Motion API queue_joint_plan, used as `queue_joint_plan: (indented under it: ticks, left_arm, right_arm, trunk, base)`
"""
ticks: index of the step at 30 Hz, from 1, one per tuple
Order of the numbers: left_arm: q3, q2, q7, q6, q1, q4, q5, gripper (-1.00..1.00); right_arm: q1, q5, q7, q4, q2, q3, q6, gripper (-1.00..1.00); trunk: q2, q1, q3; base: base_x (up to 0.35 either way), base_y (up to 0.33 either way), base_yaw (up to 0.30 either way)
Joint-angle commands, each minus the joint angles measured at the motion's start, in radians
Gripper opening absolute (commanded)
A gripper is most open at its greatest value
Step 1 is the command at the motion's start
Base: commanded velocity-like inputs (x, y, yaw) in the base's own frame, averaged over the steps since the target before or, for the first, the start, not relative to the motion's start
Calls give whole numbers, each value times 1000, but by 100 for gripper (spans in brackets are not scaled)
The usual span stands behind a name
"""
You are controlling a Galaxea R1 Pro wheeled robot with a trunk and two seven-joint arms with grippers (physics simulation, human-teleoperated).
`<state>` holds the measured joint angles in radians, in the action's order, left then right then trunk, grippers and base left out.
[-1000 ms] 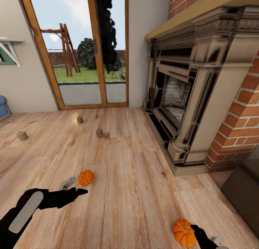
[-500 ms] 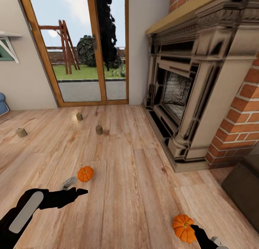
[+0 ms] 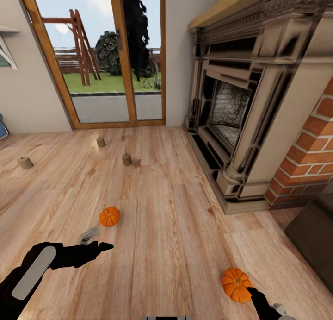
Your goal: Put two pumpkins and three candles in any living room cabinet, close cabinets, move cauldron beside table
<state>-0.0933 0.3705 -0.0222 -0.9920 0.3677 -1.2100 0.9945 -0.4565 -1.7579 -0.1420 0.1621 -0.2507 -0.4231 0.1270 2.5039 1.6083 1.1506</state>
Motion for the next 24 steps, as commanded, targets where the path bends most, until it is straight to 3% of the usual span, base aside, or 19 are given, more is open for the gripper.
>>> queue_joint_plan:
  ticks: [1,12,24]
  left_arm:
    - [-1,1,-2,-2,0,0,-2,100]
    - [-3,0,-2,-2,1,0,-2,100]
    - [-3,-1,-2,-2,0,0,-2,100]
  right_arm:
    - [-1,-8,-6,0,-1,-6,2,100]
    - [-1,-8,-86,-2,-1,2,-4,100]
    - [-1,-8,-102,-2,-1,3,-40,100]
  trunk:
    - [0,0,1]
    - [3,4,39]
    - [5,10,86]
  base:
    - [0,0,0]
    - [0,0,0]
    - [0,0,0]
